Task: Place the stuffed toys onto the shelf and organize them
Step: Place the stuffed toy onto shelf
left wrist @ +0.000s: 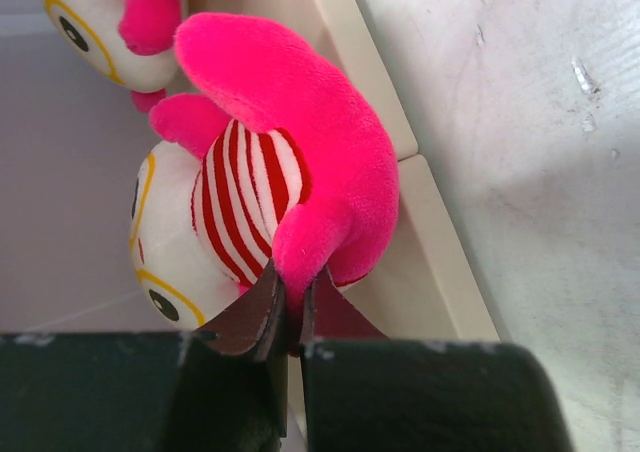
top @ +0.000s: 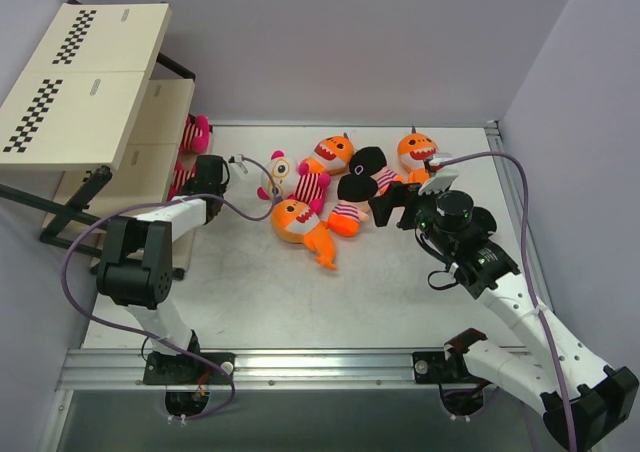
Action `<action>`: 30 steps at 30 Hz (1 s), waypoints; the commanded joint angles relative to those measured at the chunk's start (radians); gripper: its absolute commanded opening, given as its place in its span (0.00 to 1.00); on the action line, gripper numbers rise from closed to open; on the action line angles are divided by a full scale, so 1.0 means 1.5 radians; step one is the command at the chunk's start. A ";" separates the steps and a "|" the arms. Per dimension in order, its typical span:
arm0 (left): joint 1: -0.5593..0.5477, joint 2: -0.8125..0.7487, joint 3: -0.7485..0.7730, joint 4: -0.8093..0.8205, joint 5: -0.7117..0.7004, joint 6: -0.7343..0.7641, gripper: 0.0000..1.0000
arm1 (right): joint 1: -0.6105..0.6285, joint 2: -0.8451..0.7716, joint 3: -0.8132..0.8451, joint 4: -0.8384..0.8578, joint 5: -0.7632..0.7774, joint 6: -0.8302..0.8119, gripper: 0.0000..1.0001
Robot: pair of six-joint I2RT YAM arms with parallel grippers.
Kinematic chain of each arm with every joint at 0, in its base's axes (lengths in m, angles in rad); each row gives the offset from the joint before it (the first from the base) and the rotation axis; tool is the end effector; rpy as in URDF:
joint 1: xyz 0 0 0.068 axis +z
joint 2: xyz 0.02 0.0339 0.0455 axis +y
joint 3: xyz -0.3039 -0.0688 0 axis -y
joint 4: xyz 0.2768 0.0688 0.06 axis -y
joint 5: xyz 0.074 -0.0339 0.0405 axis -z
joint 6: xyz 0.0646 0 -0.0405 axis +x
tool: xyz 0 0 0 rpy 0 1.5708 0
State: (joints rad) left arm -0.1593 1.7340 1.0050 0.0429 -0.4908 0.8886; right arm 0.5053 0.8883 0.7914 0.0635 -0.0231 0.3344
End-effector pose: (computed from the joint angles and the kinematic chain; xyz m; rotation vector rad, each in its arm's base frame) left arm 0.4167 -0.0361 0.1908 0.9208 2.1428 0.9331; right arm 0.2164 0.1214 0.3776 -0.1587 1.6376 0.6659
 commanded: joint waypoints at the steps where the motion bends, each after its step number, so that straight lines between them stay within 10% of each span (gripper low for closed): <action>1: 0.007 0.013 0.028 0.020 -0.010 0.012 0.08 | 0.010 -0.012 0.002 0.035 0.010 -0.019 0.99; 30: 0.028 0.030 0.051 0.014 -0.035 0.017 0.24 | 0.017 -0.025 -0.006 0.032 0.013 -0.028 1.00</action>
State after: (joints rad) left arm -0.1226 1.7828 1.0416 0.0433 -0.5385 0.9028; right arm 0.5251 0.8715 0.7906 0.0643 -0.0219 0.3084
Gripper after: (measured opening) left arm 0.237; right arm 0.994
